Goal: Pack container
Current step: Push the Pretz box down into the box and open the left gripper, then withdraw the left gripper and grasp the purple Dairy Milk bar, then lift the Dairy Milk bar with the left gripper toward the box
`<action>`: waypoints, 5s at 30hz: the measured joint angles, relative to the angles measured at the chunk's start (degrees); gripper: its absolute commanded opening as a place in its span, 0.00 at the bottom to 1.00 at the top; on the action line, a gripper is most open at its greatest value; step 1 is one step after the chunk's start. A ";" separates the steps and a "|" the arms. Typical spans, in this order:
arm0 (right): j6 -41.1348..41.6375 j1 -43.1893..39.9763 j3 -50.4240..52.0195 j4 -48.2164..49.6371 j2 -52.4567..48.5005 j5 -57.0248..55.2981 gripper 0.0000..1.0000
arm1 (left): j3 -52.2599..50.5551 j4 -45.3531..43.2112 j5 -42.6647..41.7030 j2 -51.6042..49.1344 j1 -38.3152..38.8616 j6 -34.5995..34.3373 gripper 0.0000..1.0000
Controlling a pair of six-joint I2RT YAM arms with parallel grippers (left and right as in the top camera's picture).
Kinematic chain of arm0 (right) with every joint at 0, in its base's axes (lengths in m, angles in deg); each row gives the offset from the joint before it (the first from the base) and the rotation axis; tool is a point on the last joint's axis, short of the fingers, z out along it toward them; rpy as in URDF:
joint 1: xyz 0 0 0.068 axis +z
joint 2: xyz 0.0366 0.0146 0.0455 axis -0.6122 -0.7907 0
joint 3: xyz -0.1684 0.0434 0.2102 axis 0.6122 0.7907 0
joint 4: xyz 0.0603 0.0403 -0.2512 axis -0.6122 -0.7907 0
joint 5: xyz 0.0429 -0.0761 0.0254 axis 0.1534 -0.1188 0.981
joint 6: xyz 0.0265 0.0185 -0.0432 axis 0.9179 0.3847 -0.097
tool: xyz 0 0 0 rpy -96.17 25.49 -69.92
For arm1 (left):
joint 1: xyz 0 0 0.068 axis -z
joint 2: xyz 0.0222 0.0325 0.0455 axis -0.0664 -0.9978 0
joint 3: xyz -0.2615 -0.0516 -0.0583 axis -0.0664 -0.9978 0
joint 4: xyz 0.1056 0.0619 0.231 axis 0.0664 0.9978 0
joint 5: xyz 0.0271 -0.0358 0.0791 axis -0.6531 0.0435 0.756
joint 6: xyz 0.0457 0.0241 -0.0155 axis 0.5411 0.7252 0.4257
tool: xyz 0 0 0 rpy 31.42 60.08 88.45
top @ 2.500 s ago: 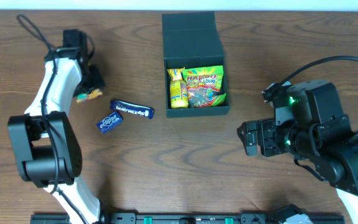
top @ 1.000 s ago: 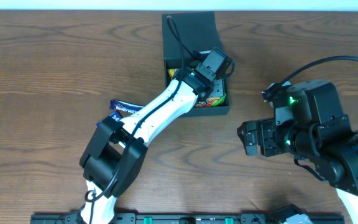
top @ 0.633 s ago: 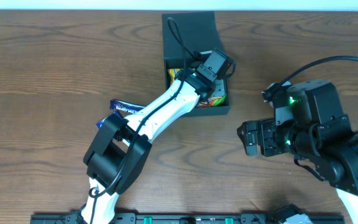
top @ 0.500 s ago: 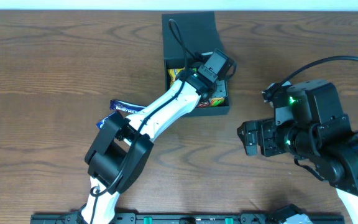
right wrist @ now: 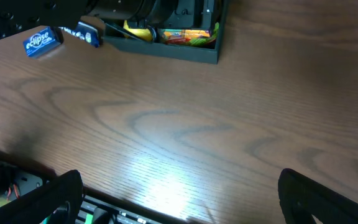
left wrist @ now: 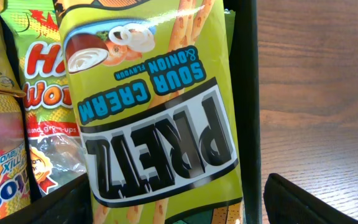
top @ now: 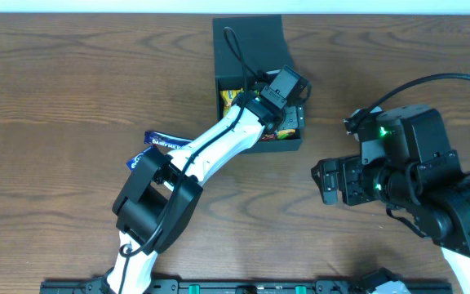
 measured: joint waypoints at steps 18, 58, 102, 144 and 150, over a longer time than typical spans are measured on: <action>0.00 0.00 0.00 0.00 0.00 0.00 0.99 | 1.29 4.39 1.49 8.87 -1.16 9.31 0.06; 0.00 0.00 0.00 0.00 0.00 0.00 0.99 | 1.97 3.04 -16.98 -2.19 -5.18 16.96 0.06; 0.00 0.00 0.00 0.00 0.00 0.04 0.99 | -8.90 28.11 1.66 16.92 -27.26 -11.06 0.21; 0.00 0.00 0.00 -0.02 0.00 0.15 0.99 | -32.22 -2.08 1.16 15.69 -27.41 -32.02 0.53; 0.00 0.00 0.00 0.00 0.00 0.15 0.99 | -32.22 -2.14 0.90 14.25 -27.41 -31.98 0.52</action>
